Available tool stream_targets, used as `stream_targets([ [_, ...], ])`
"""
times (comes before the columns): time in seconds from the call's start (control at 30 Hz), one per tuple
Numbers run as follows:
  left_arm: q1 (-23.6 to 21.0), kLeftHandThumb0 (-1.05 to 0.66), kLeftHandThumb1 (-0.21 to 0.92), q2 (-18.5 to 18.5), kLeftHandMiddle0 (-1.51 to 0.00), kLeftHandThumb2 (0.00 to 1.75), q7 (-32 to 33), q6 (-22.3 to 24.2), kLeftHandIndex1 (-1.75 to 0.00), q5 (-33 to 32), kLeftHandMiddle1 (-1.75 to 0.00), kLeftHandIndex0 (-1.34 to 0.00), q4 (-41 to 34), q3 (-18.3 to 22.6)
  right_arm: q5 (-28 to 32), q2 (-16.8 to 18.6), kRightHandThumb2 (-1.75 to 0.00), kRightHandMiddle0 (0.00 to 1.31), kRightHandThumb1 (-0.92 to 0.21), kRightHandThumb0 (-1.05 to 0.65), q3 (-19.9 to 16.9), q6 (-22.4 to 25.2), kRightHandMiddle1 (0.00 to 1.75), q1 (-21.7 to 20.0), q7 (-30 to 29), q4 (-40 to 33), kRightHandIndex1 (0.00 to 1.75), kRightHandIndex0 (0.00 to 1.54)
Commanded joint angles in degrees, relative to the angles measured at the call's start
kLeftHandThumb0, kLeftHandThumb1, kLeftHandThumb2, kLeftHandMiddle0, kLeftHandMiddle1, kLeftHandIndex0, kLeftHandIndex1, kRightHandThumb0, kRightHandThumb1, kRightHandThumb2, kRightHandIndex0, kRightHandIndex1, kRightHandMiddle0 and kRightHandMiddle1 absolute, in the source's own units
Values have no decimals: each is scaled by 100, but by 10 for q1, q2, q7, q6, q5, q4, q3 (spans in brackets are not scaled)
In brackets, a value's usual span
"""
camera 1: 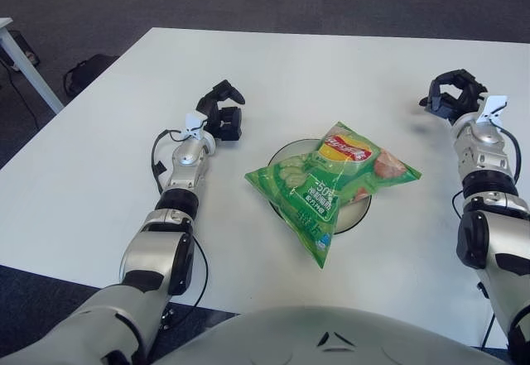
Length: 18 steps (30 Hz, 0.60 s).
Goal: Put the snack into the plate.
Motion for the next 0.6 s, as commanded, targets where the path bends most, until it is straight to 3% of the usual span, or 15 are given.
stream_targets([
  [0.0, 69, -46, 36, -6, -122, 126, 7, 4, -175, 16, -175, -57, 35, -7, -1, 17, -144, 56, -12, -1, 1, -23, 175, 32, -3, -13, 142, 87],
  [0.2, 70, -45, 42, -8, -122, 119, 9, -6, -175, 17, -175, -53, 37, -7, -14, 24, -145, 57, -11, -1, 17, -27, 175, 67, 2, -36, 142, 89],
  [0.37, 69, -43, 47, -7, -121, 113, 14, -2, -175, 21, -175, -49, 38, -9, -22, 53, -147, 58, -9, -1, 30, 3, 175, 163, -21, -208, 142, 90],
  [0.57, 70, -43, 50, -5, -121, 110, 21, 0, -175, 27, -175, -47, 35, -13, -33, 69, -151, 57, -8, -1, 38, 32, 175, 197, -38, -285, 149, 88],
])
